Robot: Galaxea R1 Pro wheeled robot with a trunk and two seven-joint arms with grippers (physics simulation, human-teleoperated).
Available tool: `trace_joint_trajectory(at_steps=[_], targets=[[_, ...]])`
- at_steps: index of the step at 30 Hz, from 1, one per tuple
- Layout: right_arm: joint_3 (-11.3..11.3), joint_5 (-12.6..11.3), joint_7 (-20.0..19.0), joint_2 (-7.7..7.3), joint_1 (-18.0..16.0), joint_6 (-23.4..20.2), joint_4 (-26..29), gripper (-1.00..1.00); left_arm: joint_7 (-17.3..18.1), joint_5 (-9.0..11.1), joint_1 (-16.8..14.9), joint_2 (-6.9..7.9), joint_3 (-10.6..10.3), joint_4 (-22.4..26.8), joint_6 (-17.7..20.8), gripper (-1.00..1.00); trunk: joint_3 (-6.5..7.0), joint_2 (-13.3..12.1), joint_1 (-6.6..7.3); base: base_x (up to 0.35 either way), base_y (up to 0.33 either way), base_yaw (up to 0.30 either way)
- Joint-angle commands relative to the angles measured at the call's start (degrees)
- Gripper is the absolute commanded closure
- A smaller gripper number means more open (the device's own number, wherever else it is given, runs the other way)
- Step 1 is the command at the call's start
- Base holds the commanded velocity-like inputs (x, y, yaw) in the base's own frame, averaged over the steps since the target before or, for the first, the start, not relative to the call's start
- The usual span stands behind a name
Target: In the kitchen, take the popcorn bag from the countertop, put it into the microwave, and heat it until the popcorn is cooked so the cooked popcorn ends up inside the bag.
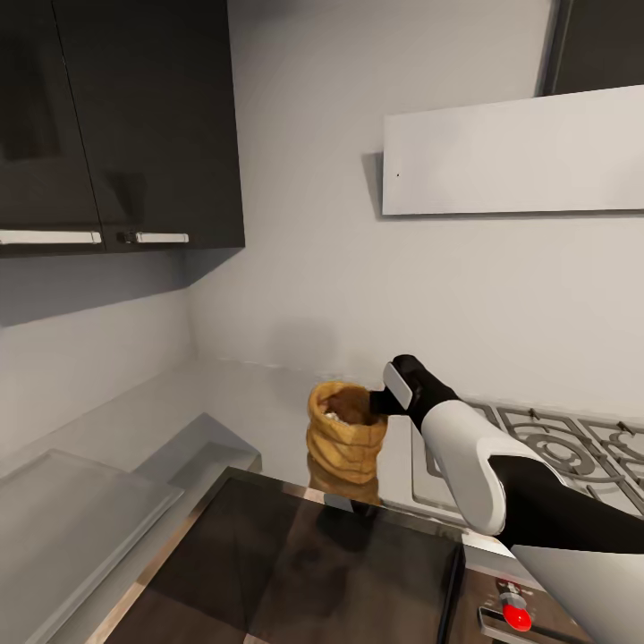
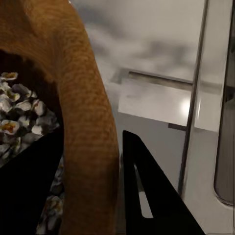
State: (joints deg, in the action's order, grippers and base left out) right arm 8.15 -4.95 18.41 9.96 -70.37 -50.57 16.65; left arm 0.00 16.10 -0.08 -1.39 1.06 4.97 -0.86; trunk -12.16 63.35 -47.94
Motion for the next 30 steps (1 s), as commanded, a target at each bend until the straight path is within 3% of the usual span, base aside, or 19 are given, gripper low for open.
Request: trace_joint_trajectory(at_steps=[1, 9, 18, 30], targets=[[0.2, -0.6, 0.6, 0.04, 0.0, -0.9, 0.3, 1.00, 0.0, 0.2, 0.0, -0.01, 0.1, 0.0, -0.1, -1.00, -0.07, 0.0, 0.00, 0.000, 0.000, 0.000], [-0.1, -0.5, 0.9, 0.04, 0.0, -9.2, 12.2, 1.00, 0.0, 0.2, 0.0, -0.01, 0.1, 0.0, -0.1, -1.00, -0.07, 0.0, 0.00, 0.000, 0.000, 0.000], [-0.4, 0.4, 1.0, 0.04, 0.0, -9.4, 27.4, 1.00, 0.0, 0.2, 0.0, -0.01, 0.0, 0.0, -0.1, -1.00, -0.07, 0.0, 0.00, 0.000, 0.000, 0.000], [-0.3, 0.2, 0.9, 0.04, 0.0, -9.4, 28.6, 1.00, 0.1, 0.2, 0.0, -0.01, 0.0, 0.1, -0.1, -1.00, -0.07, 0.0, 0.00, -0.026, 0.000, 0.000]])
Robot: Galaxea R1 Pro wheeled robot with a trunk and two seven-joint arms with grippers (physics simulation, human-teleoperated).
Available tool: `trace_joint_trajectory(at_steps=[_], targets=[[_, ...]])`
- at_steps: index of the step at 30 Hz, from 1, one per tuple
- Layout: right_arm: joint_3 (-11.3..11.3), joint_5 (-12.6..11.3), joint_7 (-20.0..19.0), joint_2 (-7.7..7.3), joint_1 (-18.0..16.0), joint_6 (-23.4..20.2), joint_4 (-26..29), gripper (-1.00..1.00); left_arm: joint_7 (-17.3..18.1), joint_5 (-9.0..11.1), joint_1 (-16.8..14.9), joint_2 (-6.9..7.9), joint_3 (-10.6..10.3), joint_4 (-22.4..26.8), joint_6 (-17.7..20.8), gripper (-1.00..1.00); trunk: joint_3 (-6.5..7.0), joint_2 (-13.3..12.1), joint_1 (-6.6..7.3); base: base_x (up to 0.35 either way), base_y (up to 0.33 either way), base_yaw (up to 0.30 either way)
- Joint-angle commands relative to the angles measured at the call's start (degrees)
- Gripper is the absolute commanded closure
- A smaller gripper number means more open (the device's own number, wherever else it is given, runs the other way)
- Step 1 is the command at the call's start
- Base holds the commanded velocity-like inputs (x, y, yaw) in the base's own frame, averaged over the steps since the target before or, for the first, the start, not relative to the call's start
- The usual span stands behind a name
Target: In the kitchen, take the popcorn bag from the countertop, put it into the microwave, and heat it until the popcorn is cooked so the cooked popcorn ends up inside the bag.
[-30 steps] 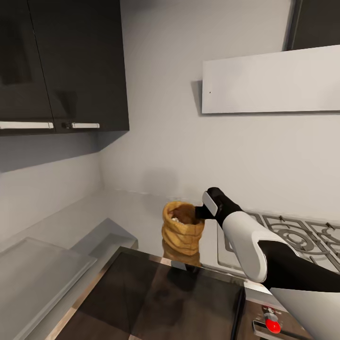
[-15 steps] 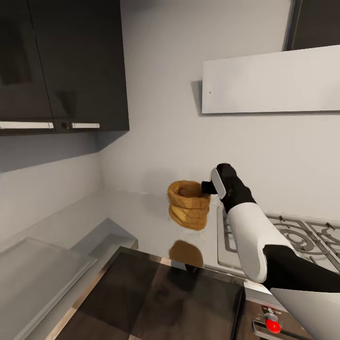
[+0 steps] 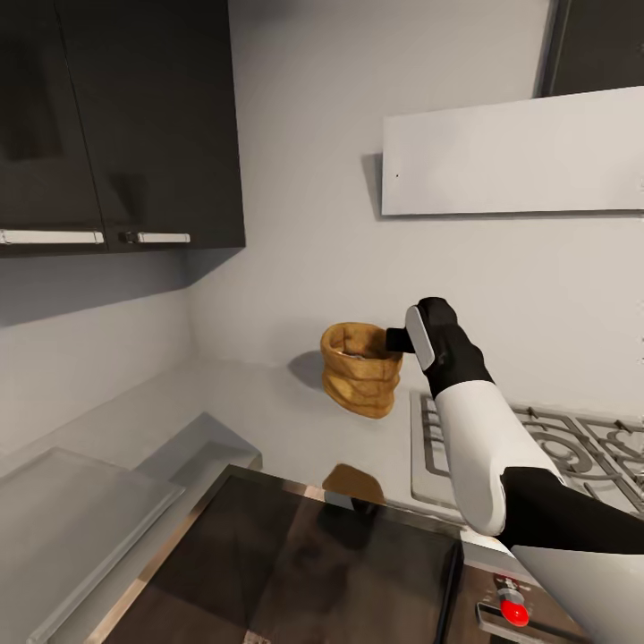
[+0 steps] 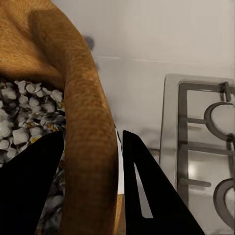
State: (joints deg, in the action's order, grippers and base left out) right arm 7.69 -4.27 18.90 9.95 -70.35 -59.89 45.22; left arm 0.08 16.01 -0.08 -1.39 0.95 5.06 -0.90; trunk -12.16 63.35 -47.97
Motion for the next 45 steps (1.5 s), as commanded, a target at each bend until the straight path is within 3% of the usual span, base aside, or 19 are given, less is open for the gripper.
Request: trace_joint_trajectory(at_steps=[1, 11, 39, 45], targets=[[0.2, -0.5, 0.4, 0.05, -0.1, -0.1, 0.0, 1.00, 0.0, 0.3, 0.0, -0.04, 0.1, 0.0, -0.1, -1.00, -0.08, 0.0, 0.02, -0.268, 0.000, 0.000], [0.1, -0.2, 0.4, 0.05, -0.1, -0.1, 2.3, 1.00, -0.1, 0.4, 0.0, -0.10, 0.2, 0.0, -0.1, -1.00, -0.08, 0.0, 0.02, -0.337, 0.000, 0.000], [0.2, -0.9, 0.3, 0.05, -0.1, -0.1, 1.5, 1.00, -0.1, 0.4, 0.0, -0.02, 0.3, 0.0, -0.1, -1.00, -0.08, 0.0, 0.02, -0.346, 0.000, 0.000], [0.1, -0.2, 0.3, 0.05, -0.1, -0.1, 1.6, 1.00, -0.1, 0.5, 0.0, -0.03, 0.3, 0.0, -0.1, -1.00, -0.08, 0.0, 0.02, -0.346, 0.000, 0.000]])
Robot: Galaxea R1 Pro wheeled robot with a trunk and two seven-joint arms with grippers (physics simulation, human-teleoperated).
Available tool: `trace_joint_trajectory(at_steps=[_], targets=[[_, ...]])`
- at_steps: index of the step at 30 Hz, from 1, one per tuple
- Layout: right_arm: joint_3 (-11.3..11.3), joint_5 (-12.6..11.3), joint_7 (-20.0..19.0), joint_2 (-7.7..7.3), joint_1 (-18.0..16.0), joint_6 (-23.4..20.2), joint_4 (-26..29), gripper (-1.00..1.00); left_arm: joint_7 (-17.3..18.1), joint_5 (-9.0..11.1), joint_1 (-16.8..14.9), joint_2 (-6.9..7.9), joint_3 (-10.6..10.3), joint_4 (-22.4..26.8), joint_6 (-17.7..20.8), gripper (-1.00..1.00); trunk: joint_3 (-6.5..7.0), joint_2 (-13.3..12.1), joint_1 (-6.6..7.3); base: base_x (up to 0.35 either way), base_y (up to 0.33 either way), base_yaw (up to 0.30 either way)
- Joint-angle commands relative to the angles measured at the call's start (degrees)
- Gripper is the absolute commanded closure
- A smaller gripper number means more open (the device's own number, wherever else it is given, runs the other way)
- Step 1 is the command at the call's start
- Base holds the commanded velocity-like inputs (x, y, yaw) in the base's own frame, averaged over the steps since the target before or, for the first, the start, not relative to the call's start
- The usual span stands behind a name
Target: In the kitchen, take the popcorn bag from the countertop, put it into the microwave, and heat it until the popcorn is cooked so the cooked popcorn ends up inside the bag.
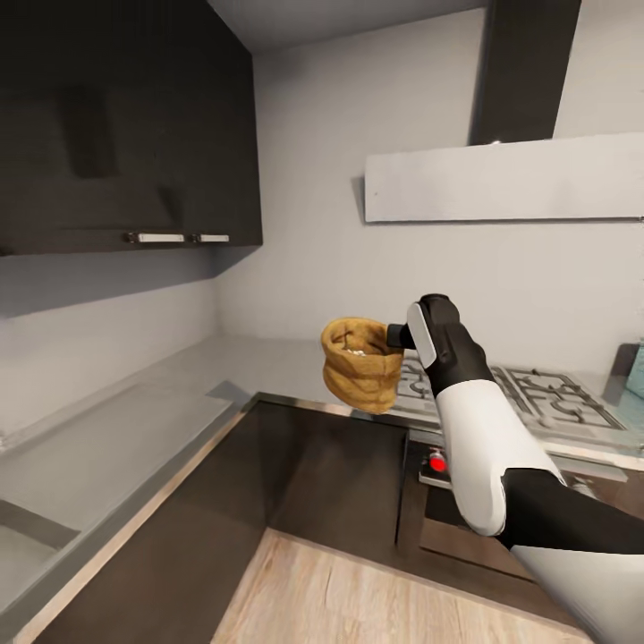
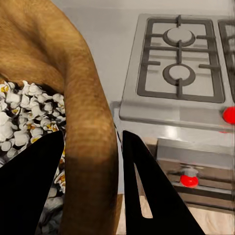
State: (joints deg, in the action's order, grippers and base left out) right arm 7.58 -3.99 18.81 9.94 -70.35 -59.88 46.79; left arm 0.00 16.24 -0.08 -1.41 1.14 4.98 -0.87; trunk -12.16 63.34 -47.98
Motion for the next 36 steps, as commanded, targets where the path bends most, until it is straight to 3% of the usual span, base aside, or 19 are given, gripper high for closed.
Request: trace_joint_trajectory(at_steps=[1, 12, 29, 36], targets=[[0.2, -0.3, 0.5, 0.05, 0.0, -0.1, 0.0, 1.00, 0.0, 0.2, 0.0, -0.05, 0.1, 0.0, -0.1, -1.00, -0.07, 0.1, 0.03, -0.346, 0.000, 0.000], [0.2, 0.5, 1.3, 0.05, 0.0, -0.1, 0.0, 1.00, 0.0, 0.3, 0.0, 0.00, 0.0, 0.1, -0.1, -1.00, -0.07, 0.1, 0.03, -0.346, 0.000, 0.000], [0.2, 0.0, 1.3, 0.05, 0.0, -0.1, -1.3, 1.00, 0.0, 0.3, 0.0, 0.02, 0.0, 0.0, -0.1, -1.00, -0.07, 0.1, 0.03, -0.327, 0.000, 0.000], [0.2, 0.1, 1.4, 0.05, 0.0, -0.1, -1.3, 1.00, 0.0, 0.2, 0.0, 0.00, -0.1, 0.1, -0.1, -1.00, -0.07, 0.1, 0.03, -0.119, 0.000, 0.000]])
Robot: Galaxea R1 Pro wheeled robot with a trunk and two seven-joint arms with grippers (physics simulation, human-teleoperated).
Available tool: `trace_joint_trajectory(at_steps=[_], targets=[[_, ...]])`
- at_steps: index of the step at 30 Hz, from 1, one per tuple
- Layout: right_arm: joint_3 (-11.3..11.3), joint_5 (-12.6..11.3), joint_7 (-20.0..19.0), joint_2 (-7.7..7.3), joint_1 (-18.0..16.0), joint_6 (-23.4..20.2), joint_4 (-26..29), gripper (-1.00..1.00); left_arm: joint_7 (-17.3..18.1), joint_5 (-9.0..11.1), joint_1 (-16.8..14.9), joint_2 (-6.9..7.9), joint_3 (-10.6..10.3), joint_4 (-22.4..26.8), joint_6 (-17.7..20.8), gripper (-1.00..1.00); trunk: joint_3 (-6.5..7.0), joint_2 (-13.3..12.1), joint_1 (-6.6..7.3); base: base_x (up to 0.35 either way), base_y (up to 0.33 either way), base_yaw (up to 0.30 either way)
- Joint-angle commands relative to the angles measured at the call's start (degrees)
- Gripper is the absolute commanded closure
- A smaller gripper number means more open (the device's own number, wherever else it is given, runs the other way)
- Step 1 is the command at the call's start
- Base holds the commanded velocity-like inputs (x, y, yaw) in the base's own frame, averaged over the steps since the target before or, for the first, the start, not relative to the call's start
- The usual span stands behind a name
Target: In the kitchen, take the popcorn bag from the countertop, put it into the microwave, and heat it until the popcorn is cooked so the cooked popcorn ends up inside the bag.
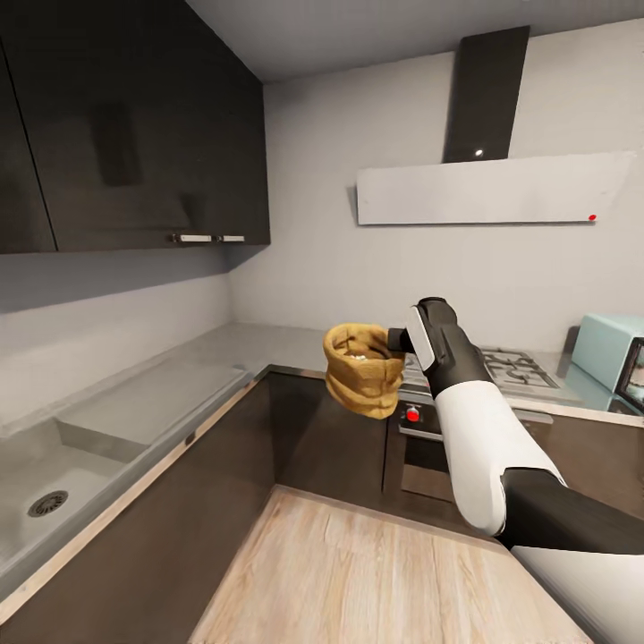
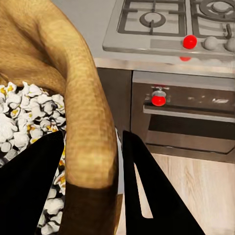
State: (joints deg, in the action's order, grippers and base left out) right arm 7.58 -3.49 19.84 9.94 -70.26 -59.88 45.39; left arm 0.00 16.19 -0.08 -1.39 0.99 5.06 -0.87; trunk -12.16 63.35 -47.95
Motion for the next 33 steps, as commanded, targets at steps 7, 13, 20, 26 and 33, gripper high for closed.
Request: trace_joint_trajectory(at_steps=[7, 13, 20, 26, 33], targets=[[0.2, -0.3, 1.0, 0.05, 0.0, -0.1, -3.8, 1.00, 0.0, 0.2, 0.0, 0.08, 0.0, 0.0, -0.1, -1.00, -0.07, 0.0, 0.00, -0.002, 0.000, -0.134], [0.2, -0.4, 2.4, -0.11, 0.0, -0.1, -4.7, 1.00, 0.0, 0.2, 0.0, 0.08, 0.0, 0.0, -0.1, -1.00, -0.07, 0.0, 0.00, 0.000, 0.000, -0.244], [0.2, -0.4, 2.3, -0.71, 0.0, -0.1, -7.3, 1.00, 0.0, 0.2, 0.0, 0.08, 0.0, 0.0, -0.1, -1.00, -0.07, 0.0, 0.00, 0.000, 0.000, -0.246], [0.3, -0.5, 2.1, -3.02, 0.0, -0.1, -7.7, 1.00, 0.0, 0.2, 0.0, 0.08, 0.0, 0.0, -0.1, -1.00, -0.07, 0.0, 0.00, 0.000, 0.000, -0.246], [0.3, -0.4, 1.9, -3.67, 2.3, -0.1, -7.7, 1.00, 0.0, 0.2, 0.0, 0.08, 0.0, 0.0, -0.1, -1.00, -0.07, 0.0, 0.00, 0.000, 0.000, -0.246]])
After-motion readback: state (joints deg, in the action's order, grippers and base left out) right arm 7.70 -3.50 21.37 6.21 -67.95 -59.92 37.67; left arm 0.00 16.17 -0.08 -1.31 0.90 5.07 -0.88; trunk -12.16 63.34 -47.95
